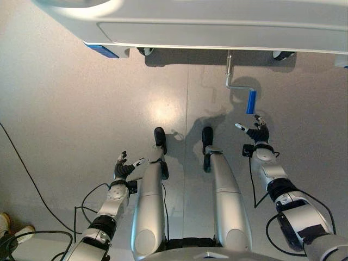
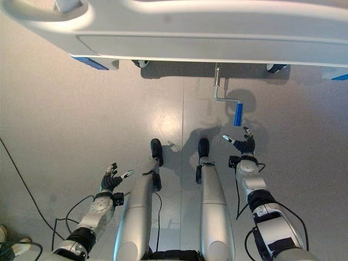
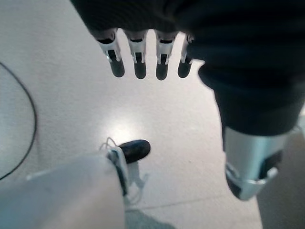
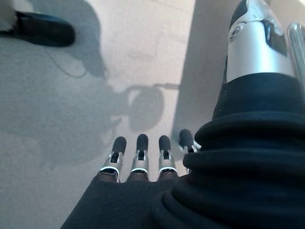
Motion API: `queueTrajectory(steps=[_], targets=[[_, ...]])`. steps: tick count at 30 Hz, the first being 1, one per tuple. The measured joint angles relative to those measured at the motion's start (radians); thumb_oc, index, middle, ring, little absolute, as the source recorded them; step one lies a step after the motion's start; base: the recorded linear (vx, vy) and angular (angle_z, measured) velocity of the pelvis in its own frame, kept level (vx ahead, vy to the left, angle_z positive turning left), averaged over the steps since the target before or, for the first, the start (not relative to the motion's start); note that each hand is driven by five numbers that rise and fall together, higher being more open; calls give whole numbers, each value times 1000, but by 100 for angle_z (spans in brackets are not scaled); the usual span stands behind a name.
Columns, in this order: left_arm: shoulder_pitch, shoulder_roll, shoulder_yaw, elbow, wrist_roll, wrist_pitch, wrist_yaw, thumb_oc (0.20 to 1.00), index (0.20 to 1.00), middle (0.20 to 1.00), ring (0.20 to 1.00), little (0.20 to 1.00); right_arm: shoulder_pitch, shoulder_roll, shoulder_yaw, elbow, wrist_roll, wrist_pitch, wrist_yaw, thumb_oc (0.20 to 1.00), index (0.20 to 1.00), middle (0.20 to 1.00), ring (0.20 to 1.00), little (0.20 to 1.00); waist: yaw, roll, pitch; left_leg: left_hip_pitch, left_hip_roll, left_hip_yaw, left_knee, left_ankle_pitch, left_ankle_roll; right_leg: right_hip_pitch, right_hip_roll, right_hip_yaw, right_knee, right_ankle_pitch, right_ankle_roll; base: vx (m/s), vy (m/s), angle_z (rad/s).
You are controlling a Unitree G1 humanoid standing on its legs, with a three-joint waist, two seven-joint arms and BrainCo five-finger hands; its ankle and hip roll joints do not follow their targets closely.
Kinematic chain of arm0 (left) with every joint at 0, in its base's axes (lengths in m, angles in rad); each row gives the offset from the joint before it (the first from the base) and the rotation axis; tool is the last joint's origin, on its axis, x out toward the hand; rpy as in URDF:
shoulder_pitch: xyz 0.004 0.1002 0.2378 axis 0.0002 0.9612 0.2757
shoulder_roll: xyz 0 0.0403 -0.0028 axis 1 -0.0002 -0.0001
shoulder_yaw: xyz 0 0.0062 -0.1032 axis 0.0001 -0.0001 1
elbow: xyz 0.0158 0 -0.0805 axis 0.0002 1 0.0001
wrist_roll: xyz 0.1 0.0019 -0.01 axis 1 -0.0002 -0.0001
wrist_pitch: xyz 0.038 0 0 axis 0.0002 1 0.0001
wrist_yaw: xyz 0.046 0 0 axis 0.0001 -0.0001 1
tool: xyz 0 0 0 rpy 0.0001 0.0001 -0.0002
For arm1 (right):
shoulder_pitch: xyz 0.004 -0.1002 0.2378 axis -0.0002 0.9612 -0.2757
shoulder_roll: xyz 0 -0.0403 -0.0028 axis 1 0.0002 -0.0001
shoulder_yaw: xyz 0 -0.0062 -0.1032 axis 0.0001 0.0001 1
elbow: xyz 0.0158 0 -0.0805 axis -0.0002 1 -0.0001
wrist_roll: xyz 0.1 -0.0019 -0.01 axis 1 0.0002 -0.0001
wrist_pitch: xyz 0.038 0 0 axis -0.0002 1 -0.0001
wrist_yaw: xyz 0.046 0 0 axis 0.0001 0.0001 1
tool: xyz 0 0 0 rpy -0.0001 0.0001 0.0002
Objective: Raise the hospital bed
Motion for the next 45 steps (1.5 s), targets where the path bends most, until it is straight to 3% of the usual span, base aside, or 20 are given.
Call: queueTrajectory(steps=[10, 20, 30, 41, 42, 43, 44, 45], targets=[[5, 46, -2, -94, -18, 0, 11, 1000, 1000, 1000, 1000, 1000, -39, -17, -13, -15, 32, -5, -5, 1000, 1000, 1000, 1000, 1000, 3, -3, 1, -47, -17, -19, 6, -2, 6, -39, -19, -16, 14, -15, 6, 22, 5, 7], [8, 48, -1, -118, -17, 2, 18, 1000, 1000, 1000, 1000, 1000, -34, -26, -17, -207, 30, -11, -23, 1000, 1000, 1000, 1000, 1000, 0, -3, 1, -72, -18, -14, 6, 0, 5, -67, -19, -13, 13, -11, 3, 6, 1, 0], [8, 47, -1, -120, -15, 2, 30, 1000, 1000, 1000, 1000, 1000, -65, -92, -29, -260, -51, -10, -68, 1000, 1000, 1000, 1000, 1000, -3, -4, 1, -74, -18, -16, -6, 2, 3, -69, -19, -15, 5, -11, 3, 0, 0, 0], [8, 47, -3, -134, -12, 2, 48, 1000, 1000, 1000, 1000, 1000, -90, -98, -48, -273, -89, -9, -91, 1000, 1000, 1000, 1000, 1000, -9, -4, 1, -90, -18, -16, -8, 2, 3, -82, -19, -16, 2, -10, 4, 0, 0, 0], [8, 47, -3, -134, -12, 2, 48, 1000, 1000, 1000, 1000, 1000, -98, -98, -48, -260, -89, -9, -91, 922, 922, 922, 922, 922, -9, -4, 1, -90, -18, -16, -8, 2, 3, -82, -19, -16, 2, -10, 4, 0, 0, 0], [8, 47, -3, -134, -12, 2, 48, 1000, 1000, 1000, 1000, 1000, -102, -99, -48, -257, -88, -8, -91, 900, 900, 900, 900, 900, -10, -4, 1, -90, -18, -16, -8, 2, 3, -82, -19, -16, 2, -10, 4, 0, 0, 0], [8, 47, -3, -134, -12, 2, 48, 1000, 1000, 1000, 1000, 1000, -106, -101, -46, -253, -88, -8, -90, 1000, 1000, 1000, 1000, 1000, -9, -4, 1, -90, -18, -16, -8, 2, 3, -82, -19, -16, 4, -10, 4, 0, 0, 0], [8, 47, -3, -134, -12, 2, 48, 1000, 1000, 1000, 1000, 1000, -115, -101, -45, -241, -88, -8, -90, 1000, 1000, 1000, 1000, 1000, -8, -4, 1, -89, -18, -16, -7, 2, 3, -82, -20, -16, 5, -10, 4, 0, 0, 0]])
